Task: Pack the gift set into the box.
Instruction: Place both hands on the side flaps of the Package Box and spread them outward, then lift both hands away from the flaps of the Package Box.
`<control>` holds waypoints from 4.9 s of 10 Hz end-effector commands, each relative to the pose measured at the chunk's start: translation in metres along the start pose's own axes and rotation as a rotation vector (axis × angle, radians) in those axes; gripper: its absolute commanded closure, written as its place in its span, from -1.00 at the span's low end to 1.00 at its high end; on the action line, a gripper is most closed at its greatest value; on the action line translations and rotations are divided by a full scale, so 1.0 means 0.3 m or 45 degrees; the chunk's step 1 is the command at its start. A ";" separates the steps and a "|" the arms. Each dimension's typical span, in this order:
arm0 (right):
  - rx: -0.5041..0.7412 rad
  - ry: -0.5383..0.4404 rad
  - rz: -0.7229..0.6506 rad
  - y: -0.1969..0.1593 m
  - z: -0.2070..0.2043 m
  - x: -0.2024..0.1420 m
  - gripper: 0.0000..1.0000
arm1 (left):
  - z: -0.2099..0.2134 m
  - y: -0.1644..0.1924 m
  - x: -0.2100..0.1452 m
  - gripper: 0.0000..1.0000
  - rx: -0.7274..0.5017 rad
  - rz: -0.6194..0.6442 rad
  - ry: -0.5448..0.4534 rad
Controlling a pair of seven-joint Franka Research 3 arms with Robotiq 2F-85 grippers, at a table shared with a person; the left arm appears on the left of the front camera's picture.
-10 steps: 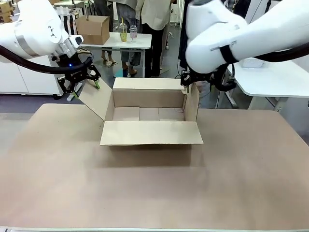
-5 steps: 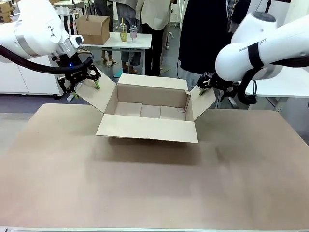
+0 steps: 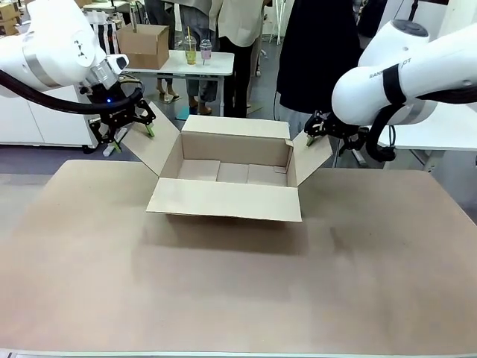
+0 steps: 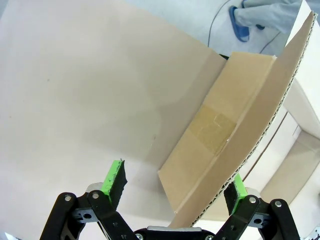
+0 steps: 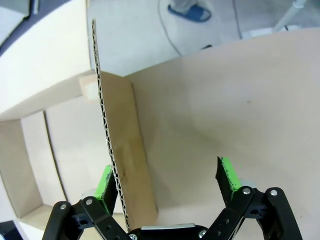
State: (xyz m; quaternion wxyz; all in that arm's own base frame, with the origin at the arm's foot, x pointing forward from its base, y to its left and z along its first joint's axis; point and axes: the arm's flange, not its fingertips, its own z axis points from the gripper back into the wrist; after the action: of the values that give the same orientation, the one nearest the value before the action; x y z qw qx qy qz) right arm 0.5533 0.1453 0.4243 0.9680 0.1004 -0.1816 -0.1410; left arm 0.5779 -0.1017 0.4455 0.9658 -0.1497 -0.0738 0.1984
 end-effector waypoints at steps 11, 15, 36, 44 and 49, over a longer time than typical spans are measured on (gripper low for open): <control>-0.038 0.008 0.010 0.004 -0.003 0.008 -1.00 | 0.008 0.000 -0.002 -1.00 0.014 0.017 -0.017; -0.038 0.008 0.010 0.004 -0.003 0.008 -1.00 | 0.008 0.000 -0.002 -1.00 0.014 0.017 -0.017; -0.038 0.008 0.010 0.004 -0.003 0.008 -1.00 | 0.008 0.000 -0.002 -1.00 0.014 0.017 -0.017; -0.038 0.008 0.010 0.004 -0.003 0.008 -1.00 | 0.008 0.000 -0.002 -1.00 0.014 0.017 -0.017; -0.038 0.008 0.010 0.004 -0.003 0.008 -1.00 | 0.008 0.000 -0.002 -1.00 0.014 0.017 -0.017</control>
State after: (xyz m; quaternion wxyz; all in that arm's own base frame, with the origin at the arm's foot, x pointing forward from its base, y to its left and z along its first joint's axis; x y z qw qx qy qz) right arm 0.5534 0.1453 0.4244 0.9682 0.0998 -0.1813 -0.1405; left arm 0.5779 -0.1017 0.4454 0.9658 -0.1497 -0.0738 0.1985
